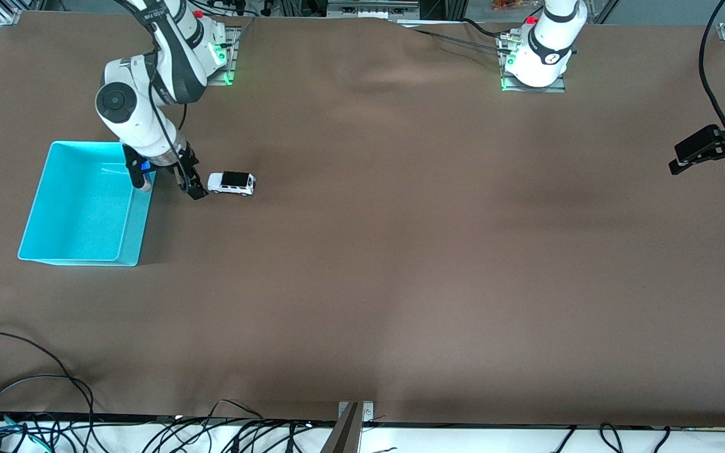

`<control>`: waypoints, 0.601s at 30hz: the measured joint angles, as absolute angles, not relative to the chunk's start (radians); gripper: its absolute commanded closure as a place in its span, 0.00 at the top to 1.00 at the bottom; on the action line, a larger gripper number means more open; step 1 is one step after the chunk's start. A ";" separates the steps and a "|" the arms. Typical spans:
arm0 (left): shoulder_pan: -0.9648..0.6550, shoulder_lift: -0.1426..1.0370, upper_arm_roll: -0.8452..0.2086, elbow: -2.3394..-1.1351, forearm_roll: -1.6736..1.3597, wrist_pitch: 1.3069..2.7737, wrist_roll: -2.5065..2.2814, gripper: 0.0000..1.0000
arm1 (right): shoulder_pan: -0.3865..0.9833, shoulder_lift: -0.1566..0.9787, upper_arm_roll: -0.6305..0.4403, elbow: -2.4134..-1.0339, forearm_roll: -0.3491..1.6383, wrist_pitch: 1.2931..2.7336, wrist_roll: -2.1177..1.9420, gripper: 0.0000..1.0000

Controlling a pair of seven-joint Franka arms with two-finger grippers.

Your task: Wind and store white jeep toy

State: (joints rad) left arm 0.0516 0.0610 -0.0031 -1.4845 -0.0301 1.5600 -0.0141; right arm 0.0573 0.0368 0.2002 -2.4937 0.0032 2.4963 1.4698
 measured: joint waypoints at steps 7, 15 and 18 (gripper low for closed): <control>0.051 0.061 -0.003 -1.485 -0.030 1.560 -0.014 1.00 | 0.063 0.048 0.224 -2.512 0.003 2.534 1.625 1.00; 0.051 0.061 -0.003 -1.485 -0.030 1.560 -0.014 1.00 | 0.065 0.066 0.224 -2.540 0.003 2.610 1.713 1.00; 0.051 0.061 -0.003 -1.485 -0.030 1.560 -0.014 1.00 | 0.074 0.071 0.224 -2.546 0.003 2.628 1.746 1.00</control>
State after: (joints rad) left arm 0.0507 0.0610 -0.0030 -1.4845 -0.0302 1.5604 -0.0141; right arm 0.0741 0.0713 0.2236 -2.5459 0.0032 2.6278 1.7458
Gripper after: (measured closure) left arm 0.000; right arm 0.000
